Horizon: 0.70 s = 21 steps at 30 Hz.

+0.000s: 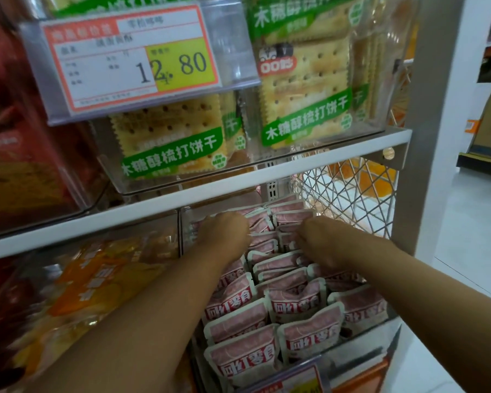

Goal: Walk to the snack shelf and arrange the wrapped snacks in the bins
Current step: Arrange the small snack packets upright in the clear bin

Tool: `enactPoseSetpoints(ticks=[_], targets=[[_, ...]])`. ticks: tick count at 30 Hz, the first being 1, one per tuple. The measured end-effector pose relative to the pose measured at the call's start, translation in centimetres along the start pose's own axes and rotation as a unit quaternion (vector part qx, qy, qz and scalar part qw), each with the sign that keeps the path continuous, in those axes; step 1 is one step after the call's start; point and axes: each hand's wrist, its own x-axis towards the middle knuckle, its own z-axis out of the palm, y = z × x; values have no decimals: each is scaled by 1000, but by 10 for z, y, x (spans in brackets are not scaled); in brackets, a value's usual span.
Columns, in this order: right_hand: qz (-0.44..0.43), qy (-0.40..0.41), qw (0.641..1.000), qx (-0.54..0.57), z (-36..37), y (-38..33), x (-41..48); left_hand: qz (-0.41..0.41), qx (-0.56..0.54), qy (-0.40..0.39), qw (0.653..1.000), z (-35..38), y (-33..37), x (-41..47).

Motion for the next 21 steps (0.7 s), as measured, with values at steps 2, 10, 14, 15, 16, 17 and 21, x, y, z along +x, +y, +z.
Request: enactPoseSetpoints(ticks=[2, 10, 14, 15, 16, 17, 21], targets=[[-15, 17, 999, 23, -8, 2, -6, 25, -30, 46, 998, -5, 1, -6], [-49, 107, 990, 76, -4, 6, -88, 95, -269, -45, 957, -23, 34, -10], [-40, 121, 987, 102, 19, -3, -126, 98, -277, -73, 953, -20, 53, -7], [-29, 130, 986, 98, 22, -2, -129, 98, -265, -79, 956, -19, 57, -6], [-17, 142, 986, 92, 24, -1, -132, 95, -255, -79, 959, -19, 60, -4], [-5, 155, 984, 84, 23, 0, -133, 89, -253, -75, 960, -18, 63, -2], [18, 171, 977, 123, 23, 5, -128, 75, -271, -77, 957, -14, 69, 6]])
